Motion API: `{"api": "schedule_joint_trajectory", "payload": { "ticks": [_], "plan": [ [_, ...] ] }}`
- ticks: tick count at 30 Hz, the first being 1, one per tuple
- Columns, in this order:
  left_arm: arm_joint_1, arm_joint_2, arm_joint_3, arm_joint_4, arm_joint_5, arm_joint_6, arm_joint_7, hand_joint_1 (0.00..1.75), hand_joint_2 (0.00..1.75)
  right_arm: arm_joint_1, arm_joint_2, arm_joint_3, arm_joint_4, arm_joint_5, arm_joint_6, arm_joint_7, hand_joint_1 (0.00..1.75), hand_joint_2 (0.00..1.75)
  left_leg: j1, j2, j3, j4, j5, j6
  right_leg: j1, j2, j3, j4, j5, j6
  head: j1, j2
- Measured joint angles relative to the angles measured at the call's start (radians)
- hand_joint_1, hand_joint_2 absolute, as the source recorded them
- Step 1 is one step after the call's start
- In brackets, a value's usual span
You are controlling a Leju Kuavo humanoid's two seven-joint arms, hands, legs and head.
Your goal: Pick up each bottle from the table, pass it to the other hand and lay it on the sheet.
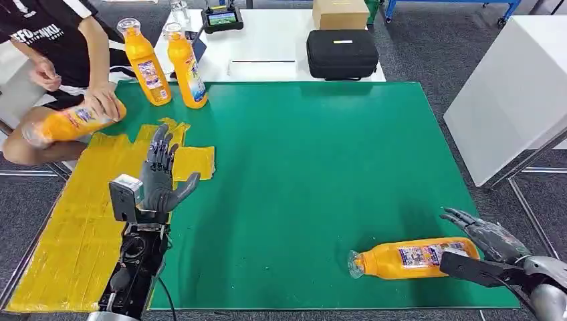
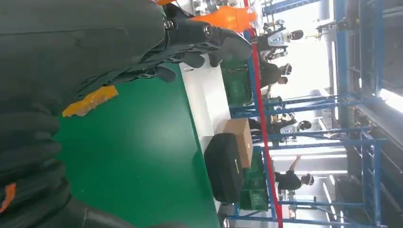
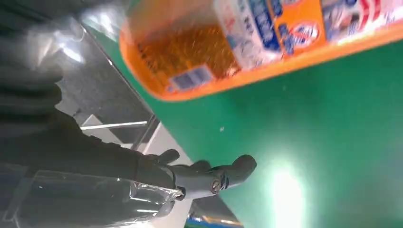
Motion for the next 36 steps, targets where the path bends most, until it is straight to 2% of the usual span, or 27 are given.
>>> {"api": "schedule_joint_trajectory", "payload": {
  "ticks": [18, 36],
  "plan": [
    [-0.018, 0.005, -0.028, 0.039, 0.013, 0.007, 0.002, 0.00, 1.75, 0.018, 0.034, 0.068, 0.037, 0.040, 0.005, 0.065, 0.00, 1.75, 0.000, 0.000, 0.000, 0.000, 0.000, 0.000, 0.000, 0.000, 0.000, 0.000, 0.000, 0.000, 0.000, 0.000],
    [-0.023, 0.005, -0.035, 0.046, 0.013, 0.008, 0.002, 0.00, 1.75, 0.018, 0.042, 0.090, 0.049, 0.042, 0.005, 0.068, 0.00, 1.75, 0.000, 0.000, 0.000, 0.000, 0.000, 0.000, 0.000, 0.000, 0.000, 0.000, 0.000, 0.000, 0.000, 0.000]
  ]
}}
